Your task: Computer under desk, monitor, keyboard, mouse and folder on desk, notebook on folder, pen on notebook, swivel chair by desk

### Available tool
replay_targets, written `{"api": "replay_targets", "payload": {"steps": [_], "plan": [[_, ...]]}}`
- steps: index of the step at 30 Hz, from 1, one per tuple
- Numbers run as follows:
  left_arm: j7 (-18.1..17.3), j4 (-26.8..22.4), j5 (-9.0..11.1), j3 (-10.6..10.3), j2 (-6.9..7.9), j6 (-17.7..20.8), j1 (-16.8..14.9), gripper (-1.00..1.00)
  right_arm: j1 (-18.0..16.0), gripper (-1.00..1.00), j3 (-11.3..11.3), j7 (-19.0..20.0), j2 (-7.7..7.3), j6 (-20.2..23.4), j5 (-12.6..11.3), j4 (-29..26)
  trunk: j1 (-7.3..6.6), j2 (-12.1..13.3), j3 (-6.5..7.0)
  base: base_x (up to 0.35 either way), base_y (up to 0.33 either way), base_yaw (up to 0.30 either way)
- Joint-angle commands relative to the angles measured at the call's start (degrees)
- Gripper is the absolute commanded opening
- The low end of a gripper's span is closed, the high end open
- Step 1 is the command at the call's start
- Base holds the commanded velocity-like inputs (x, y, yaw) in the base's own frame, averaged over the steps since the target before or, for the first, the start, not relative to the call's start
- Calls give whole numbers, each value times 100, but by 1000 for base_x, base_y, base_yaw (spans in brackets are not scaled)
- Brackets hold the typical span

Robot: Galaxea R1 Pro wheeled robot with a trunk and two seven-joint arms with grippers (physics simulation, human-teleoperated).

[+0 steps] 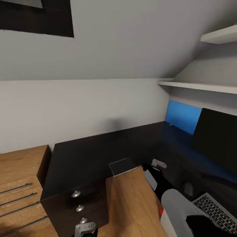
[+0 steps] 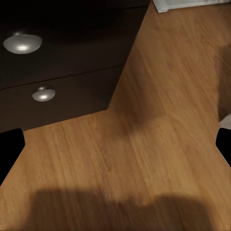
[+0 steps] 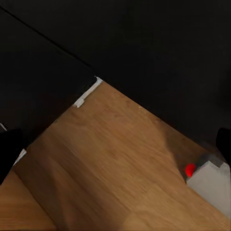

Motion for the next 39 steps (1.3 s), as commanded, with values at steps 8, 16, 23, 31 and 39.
{"api": "replay_targets", "payload": {"steps": [8,16,23,31,39], "plan": [[38,-7,43,-26,6,-22,-11,100,8,100,149,-171,30,32,62,-44,0,-4,-7,0,0,279],[38,-6,45,-21,6,-22,-11,100,8,100,461,-681,166,19,76,-55,0,-4,-7,0,0,279],[38,1,50,-21,6,-22,-11,100,14,100,769,-977,244,-83,70,-149,0,-4,-7,0,0,279],[38,71,44,-21,-2,-22,-11,100,34,100,1916,-1614,278,-637,61,-181,0,-4,-7,0,0,280],[38,81,43,-21,-3,-22,-11,100,43,100,2282,-1864,278,-864,50,-179,0,-4,-7,0,0,280]]}}
